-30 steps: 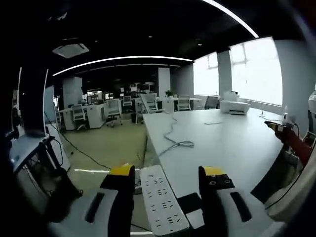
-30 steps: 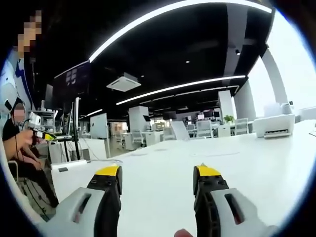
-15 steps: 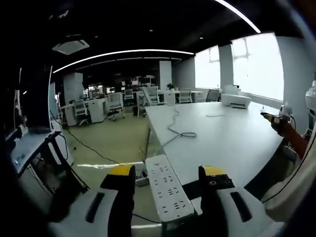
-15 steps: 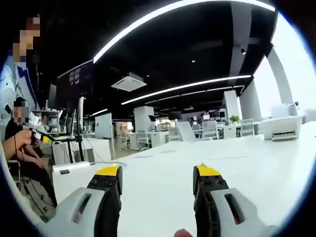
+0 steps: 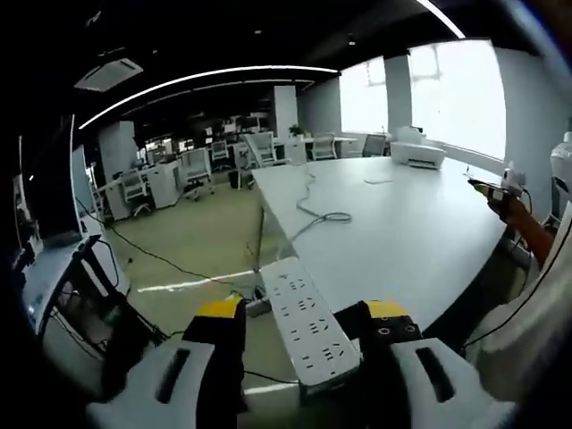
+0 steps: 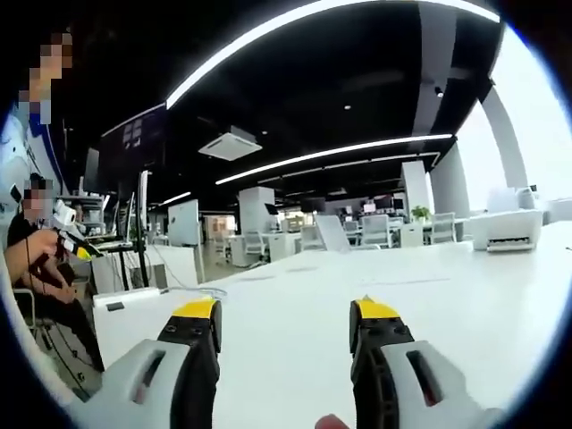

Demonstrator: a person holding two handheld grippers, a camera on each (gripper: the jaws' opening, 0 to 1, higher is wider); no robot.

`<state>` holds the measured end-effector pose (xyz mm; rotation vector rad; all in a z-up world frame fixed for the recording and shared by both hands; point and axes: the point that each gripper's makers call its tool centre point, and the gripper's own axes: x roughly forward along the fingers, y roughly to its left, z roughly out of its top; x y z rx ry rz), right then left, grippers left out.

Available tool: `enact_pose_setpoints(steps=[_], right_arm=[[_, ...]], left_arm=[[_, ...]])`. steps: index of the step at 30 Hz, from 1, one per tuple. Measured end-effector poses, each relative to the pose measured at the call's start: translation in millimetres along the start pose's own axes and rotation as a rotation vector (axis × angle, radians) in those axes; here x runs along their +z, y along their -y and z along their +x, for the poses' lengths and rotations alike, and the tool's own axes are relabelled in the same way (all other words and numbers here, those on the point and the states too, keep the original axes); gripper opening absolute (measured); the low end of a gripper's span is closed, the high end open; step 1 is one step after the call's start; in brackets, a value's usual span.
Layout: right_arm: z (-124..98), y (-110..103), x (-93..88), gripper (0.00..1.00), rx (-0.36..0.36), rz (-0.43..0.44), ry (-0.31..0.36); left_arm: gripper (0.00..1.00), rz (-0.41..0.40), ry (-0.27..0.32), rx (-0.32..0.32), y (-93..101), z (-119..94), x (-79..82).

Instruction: Pick up the power strip scattered on the table, fix it on the side mounting bracket of the table, and press the switch

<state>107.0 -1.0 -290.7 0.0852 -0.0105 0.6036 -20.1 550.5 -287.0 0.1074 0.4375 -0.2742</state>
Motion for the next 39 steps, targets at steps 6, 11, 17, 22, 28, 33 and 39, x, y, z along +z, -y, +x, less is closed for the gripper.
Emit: enact_pose_setpoints(steps=[6,11,17,22,28,33,39], right_arm=[[1.3,-3.0,-2.0,0.54,0.005,0.004,-0.005],[2.1,-4.8,-6.5,0.54,0.010,0.004,-0.016],[2.2,-5.4,-8.2,0.54,0.013,0.005,-0.020],[3.1,-6.2,-7.7,0.54,0.016,0.004,-0.020],[3.0,-5.9,-8.3,0.53,0.017,0.005,-0.021],[1.6,-3.7,-9.3,0.53,0.012,0.006,-0.022],[-0.6,-2.1,-9.6,0.53,0.007,0.009,-0.020]], left_arm=[[0.55,0.000,-0.062,-0.011,-3.0,0.9,-11.4],[0.55,-0.001,-0.098,-0.019,-3.4,-0.1,-19.9],[0.55,0.014,-0.130,-0.029,-1.8,-0.7,-25.8],[0.55,0.020,-0.140,-0.029,-1.8,-0.4,-27.5],[0.55,0.026,-0.169,-0.032,-2.2,2.3,-31.1],[0.55,0.024,-0.195,-0.051,-1.6,6.3,-33.8],[0.53,0.016,-0.219,-0.067,-0.6,11.4,-36.8]])
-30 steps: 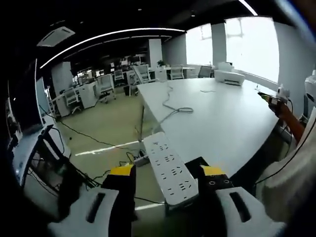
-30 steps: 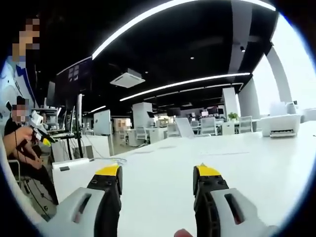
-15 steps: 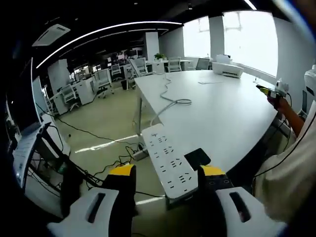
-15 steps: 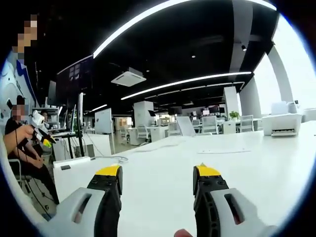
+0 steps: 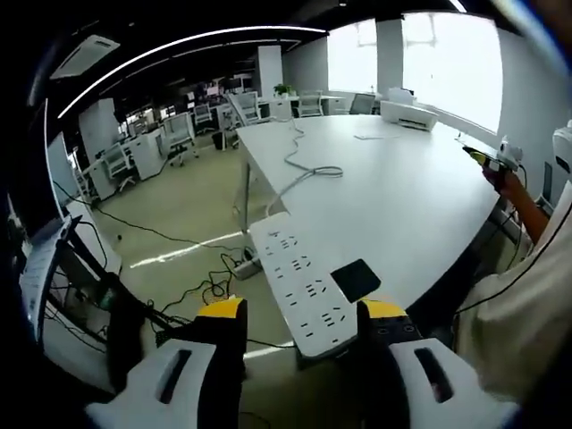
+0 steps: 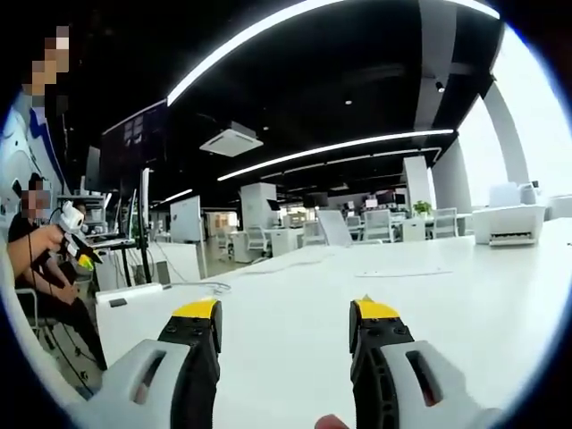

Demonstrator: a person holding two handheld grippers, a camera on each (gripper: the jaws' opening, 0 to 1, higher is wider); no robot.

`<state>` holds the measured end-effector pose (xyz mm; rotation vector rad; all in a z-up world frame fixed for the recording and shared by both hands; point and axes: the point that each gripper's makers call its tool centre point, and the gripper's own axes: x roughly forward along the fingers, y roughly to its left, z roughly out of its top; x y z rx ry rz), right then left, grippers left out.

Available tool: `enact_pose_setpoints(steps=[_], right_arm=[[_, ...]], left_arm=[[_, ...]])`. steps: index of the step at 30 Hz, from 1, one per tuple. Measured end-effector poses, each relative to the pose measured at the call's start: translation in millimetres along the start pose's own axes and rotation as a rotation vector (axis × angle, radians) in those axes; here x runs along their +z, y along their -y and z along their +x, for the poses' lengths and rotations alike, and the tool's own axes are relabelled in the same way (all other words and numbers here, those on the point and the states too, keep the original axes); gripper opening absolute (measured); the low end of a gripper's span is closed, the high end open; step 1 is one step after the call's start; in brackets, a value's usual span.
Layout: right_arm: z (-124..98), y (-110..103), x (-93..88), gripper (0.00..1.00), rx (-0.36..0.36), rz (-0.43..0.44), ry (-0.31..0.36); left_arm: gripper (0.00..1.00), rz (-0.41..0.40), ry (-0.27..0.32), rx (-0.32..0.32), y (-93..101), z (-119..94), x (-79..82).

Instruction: Pick up the power strip scattered on the table, fix it on the side mounting bracket of the table, and press the switch

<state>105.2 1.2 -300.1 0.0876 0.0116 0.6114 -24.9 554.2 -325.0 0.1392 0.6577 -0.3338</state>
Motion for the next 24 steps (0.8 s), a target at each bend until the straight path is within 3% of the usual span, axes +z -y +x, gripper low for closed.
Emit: enact_pose_setpoints(steps=[24], right_arm=[[-12.2,6.5,2.4,0.53,-0.021,0.002,0.014]], left_arm=[[0.53,0.028,-0.062,-0.039,9.0,12.5,-1.9]])
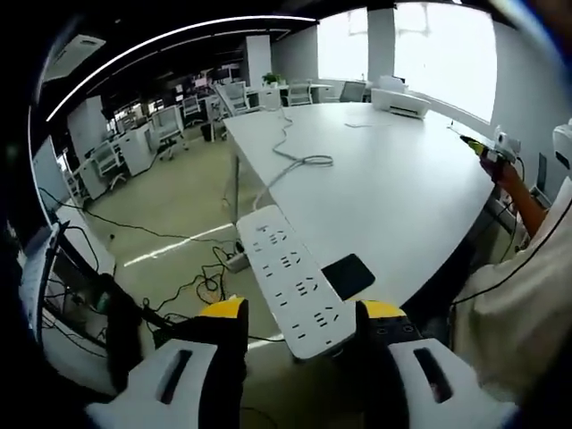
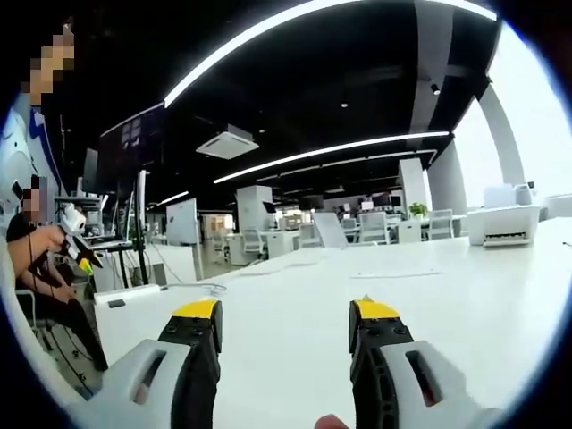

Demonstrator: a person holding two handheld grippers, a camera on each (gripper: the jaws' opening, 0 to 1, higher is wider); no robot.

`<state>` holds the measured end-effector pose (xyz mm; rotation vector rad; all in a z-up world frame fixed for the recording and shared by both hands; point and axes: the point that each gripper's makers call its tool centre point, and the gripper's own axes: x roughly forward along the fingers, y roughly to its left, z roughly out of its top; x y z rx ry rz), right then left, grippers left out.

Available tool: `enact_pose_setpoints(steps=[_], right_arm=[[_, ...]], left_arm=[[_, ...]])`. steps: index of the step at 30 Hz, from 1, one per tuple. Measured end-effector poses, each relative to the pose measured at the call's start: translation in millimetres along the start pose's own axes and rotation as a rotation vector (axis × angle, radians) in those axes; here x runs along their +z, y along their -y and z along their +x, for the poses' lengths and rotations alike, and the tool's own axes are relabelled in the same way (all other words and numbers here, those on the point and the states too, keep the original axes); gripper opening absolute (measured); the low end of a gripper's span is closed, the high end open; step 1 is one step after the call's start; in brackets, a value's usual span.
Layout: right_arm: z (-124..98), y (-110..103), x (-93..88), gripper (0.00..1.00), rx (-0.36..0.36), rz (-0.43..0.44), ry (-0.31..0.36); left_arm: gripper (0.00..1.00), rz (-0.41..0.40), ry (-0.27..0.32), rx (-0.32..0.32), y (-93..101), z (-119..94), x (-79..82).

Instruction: Pick up the power strip scattered on the table, fix it on the side mounting bracket of the table, and press the switch

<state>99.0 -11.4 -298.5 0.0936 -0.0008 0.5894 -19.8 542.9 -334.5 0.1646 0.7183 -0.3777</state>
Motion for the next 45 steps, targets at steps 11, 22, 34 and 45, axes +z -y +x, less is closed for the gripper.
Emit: enact_pose_setpoints(steps=[11,22,34,45], right_arm=[[-4.0,3.4,-0.7,0.53,-0.013,0.002,0.000],[-4.8,3.2,-1.0,0.52,-0.019,0.001,-0.003],[-7.3,4.6,-1.9,0.51,-0.027,0.003,-0.005],[-7.4,5.2,-3.5,0.50,-0.029,0.007,-0.009]], left_arm=[[0.49,0.015,-0.044,-0.053,3.9,8.0,-7.9],[0.49,0.032,-0.092,-0.090,4.9,19.2,-17.5],[0.48,0.049,-0.148,-0.120,7.1,27.8,-26.4],[0.48,0.063,-0.187,-0.151,12.5,35.1,-30.7]])
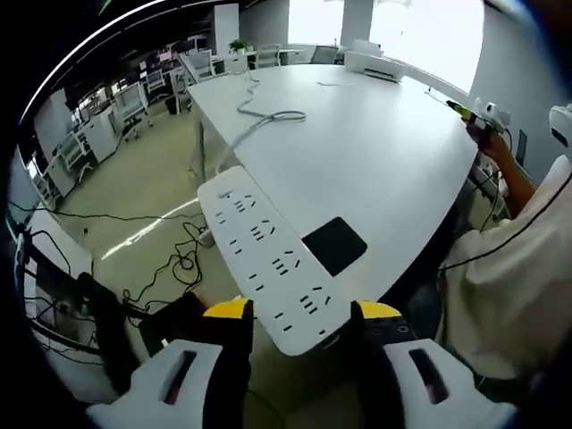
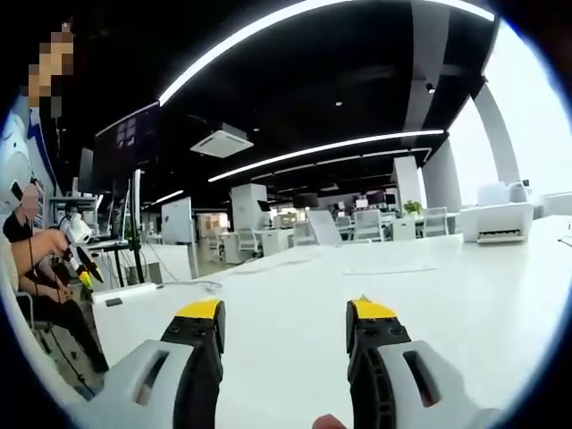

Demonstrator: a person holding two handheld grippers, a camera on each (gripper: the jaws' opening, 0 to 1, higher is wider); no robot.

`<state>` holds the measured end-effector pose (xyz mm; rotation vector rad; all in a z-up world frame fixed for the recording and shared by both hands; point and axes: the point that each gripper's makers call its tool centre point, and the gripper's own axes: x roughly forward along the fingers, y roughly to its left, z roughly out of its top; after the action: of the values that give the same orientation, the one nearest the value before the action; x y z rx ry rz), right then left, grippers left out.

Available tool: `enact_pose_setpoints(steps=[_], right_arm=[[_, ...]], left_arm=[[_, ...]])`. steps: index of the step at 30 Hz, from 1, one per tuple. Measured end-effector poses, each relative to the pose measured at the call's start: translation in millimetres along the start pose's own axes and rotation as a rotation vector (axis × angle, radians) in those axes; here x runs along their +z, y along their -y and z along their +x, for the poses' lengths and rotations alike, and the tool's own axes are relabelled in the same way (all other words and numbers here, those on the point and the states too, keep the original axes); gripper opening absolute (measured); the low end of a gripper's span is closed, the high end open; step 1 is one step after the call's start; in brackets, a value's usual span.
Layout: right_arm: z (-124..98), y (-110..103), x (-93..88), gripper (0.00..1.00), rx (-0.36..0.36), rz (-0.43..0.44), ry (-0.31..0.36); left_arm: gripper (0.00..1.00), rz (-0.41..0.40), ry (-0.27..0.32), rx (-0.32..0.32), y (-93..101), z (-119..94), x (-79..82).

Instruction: Pick up the power strip scattered on the table, fix it on the side mounting bracket of the table, and press the switch

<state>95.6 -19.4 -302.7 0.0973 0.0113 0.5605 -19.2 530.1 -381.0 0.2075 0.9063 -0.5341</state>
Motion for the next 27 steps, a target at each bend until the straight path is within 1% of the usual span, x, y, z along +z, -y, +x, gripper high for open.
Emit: enact_pose_setpoints(steps=[5,15,27], right_arm=[[-0.9,0.9,2.7,0.50,-0.001,-0.004,0.004],[-4.9,3.7,8.8,0.50,-0.013,-0.007,0.012],[-1.4,1.3,13.0,0.50,-0.011,-0.013,0.015]], left_arm=[[0.47,0.000,-0.025,-0.010,-0.5,5.9,-2.6],[0.47,0.015,-0.046,-0.045,5.4,13.4,-2.7],[0.47,0.010,-0.071,-0.076,7.1,16.3,-4.4]])
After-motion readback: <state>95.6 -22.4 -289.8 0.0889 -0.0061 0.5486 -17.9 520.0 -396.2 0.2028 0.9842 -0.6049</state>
